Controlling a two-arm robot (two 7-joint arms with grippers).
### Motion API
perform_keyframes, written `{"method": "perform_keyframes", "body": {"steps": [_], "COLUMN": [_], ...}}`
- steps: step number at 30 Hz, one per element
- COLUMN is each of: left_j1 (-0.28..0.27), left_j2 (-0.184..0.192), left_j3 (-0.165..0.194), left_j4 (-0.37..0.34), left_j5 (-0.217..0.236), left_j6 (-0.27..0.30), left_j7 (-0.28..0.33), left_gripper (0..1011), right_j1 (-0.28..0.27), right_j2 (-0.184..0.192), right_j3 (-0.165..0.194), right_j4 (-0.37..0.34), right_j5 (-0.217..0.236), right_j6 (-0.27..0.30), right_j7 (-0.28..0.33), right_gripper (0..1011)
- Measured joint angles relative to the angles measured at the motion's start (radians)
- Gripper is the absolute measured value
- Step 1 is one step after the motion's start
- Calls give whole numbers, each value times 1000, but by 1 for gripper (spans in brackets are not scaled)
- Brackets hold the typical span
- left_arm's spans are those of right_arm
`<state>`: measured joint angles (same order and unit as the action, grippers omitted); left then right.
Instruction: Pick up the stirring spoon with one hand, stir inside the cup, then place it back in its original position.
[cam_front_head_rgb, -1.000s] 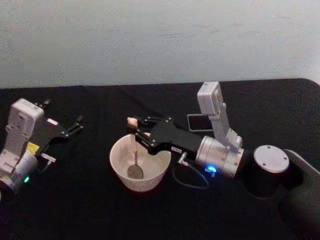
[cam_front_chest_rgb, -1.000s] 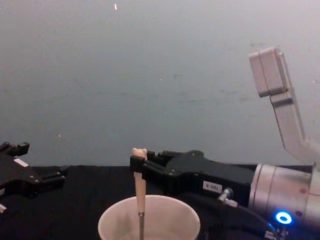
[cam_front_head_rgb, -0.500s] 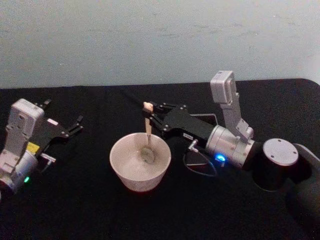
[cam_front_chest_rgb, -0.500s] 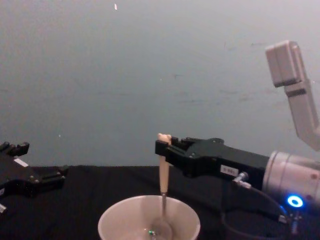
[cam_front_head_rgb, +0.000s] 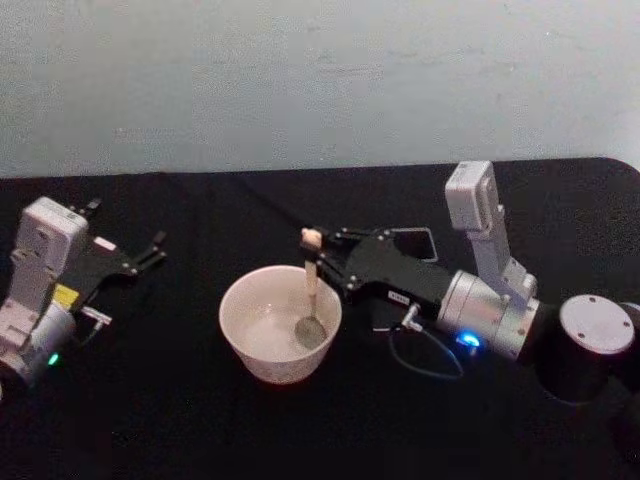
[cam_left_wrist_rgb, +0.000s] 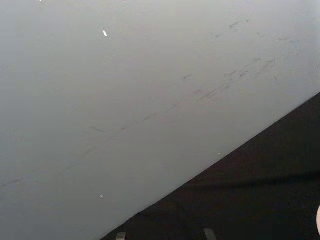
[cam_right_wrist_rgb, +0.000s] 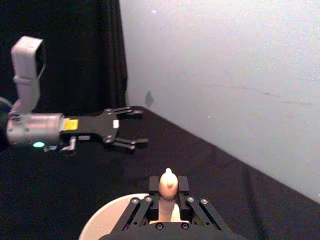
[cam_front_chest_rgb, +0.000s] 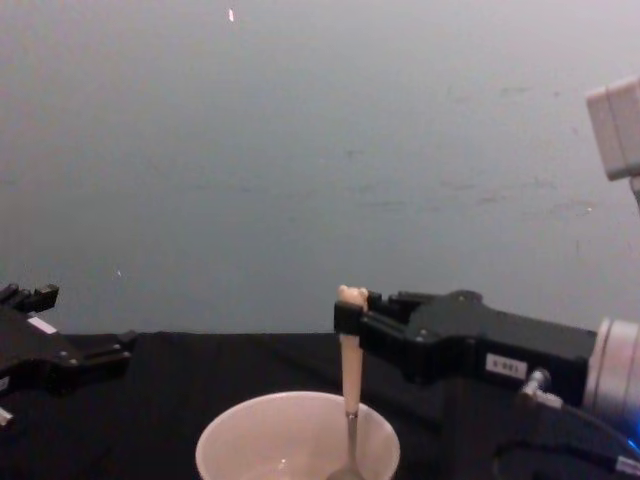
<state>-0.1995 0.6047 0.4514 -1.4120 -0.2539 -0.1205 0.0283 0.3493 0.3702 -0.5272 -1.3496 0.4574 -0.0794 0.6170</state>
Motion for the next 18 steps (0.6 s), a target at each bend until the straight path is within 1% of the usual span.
{"method": "perform_keyframes", "body": {"steps": [2,9,15,18], "left_j1": [0,0,0,0], "left_j2": [0,0,0,0], "left_j3": [0,0,0,0], "left_j4": [0,0,0,0], "left_j5": [0,0,0,0], "left_j6": [0,0,0,0], "left_j7": [0,0,0,0], "left_gripper": [1001,1001,1001,1001], "right_j1": [-8,-19,-15,-5], "right_j2": [9,19,11,-2], "right_j3": [-7,-29,-46,-60], "right_j4": [-16,-47,-55,-50], "right_j5": [0,3,9,10], "right_j6": [5,10,9,6], "right_j7": [8,29,39,44], "right_gripper": [212,211,211,212]}}
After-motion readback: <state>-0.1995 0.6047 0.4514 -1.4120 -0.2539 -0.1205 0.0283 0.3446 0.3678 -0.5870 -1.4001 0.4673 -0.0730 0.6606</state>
